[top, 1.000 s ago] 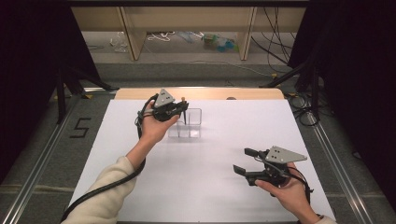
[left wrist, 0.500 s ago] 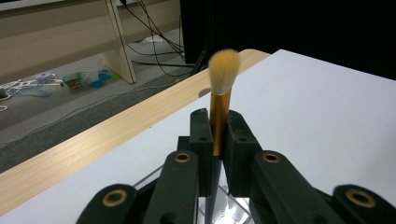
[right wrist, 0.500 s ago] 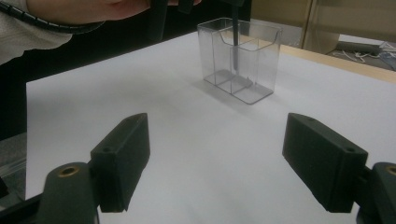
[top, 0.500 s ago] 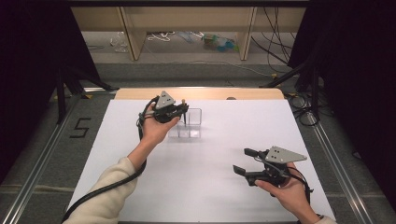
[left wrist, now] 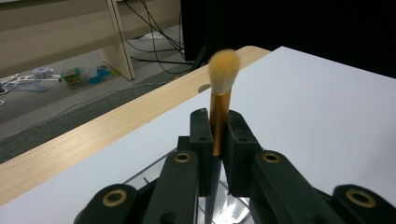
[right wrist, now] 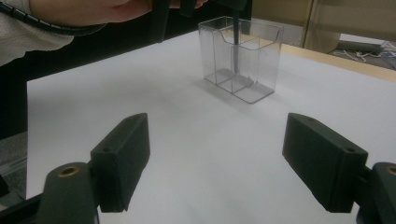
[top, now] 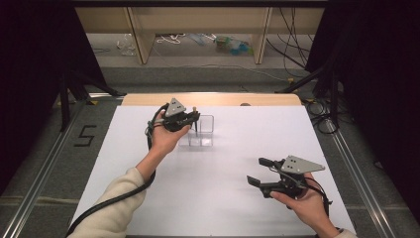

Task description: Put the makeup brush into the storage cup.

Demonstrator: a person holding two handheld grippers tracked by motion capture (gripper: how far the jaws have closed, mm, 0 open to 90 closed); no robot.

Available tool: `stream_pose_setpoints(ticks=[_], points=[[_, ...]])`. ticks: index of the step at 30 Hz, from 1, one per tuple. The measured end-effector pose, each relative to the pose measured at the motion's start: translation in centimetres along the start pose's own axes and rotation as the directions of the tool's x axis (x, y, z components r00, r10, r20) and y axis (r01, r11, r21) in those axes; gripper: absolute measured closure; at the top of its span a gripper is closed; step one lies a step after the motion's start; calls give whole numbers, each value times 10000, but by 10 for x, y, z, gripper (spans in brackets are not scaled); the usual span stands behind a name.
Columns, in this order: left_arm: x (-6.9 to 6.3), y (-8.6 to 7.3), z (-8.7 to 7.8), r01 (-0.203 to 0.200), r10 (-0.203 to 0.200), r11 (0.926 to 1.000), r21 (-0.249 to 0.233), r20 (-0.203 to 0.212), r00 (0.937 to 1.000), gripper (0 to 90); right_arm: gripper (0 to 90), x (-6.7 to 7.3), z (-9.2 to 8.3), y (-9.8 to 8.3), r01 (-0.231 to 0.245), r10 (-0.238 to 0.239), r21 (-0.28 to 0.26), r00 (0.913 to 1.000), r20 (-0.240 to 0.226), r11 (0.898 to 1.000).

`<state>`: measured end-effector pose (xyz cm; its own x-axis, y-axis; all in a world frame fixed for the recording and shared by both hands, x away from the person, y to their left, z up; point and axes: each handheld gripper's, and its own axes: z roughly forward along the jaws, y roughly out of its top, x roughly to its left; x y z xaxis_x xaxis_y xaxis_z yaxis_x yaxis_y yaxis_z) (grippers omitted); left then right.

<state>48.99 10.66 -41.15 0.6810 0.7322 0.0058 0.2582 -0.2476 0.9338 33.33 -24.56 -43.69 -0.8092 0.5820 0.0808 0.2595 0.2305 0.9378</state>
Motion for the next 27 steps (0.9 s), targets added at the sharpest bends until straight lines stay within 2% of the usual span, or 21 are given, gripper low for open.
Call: stream_pose_setpoints(ticks=[9,12,14,15,17,20,22,23,25,26,27], points=[[3,-1,0,214,-213,9997,85,-30,9998,832,241,0,1,0,4,-4,-64,10000,9,10000],[5,-1,-1,435,-438,9988,212,128,9990,810,237,0,0,0,-16,16,3,10000,-33,10000],[6,-1,-3,686,-694,9973,257,302,9971,709,235,0,0,0,-38,38,-37,10000,-61,10000],[6,-1,-4,747,-755,9967,305,290,9967,616,234,0,0,0,-37,37,-14,10000,-56,10000],[5,-1,-9,687,-698,9969,377,289,9971,424,232,0,0,0,-40,40,-37,10000,-59,10000],[5,-1,-17,645,-653,9966,515,149,9978,220,228,0,0,0,-57,57,-89,10000,-29,9999],[5,-1,-23,555,-554,9972,499,-30,9985,168,227,1,1,-1,-93,93,-25,10000,4,10000],[6,-1,-26,631,-630,9969,461,-21,9980,160,226,2,0,0,-251,252,82,9997,-43,9996],[8,-1,-32,580,-576,9974,421,-101,9983,156,224,2,0,0,-244,244,80,9997,-46,9997],[8,-2,-35,547,-544,9976,420,-104,9985,154,223,0,1,0,-45,45,-45,10000,10,10000],[9,-2,-37,589,-583,9974,408,-140,9982,153,222,0,-1,0,-22,20,223,9999,114,9997]])
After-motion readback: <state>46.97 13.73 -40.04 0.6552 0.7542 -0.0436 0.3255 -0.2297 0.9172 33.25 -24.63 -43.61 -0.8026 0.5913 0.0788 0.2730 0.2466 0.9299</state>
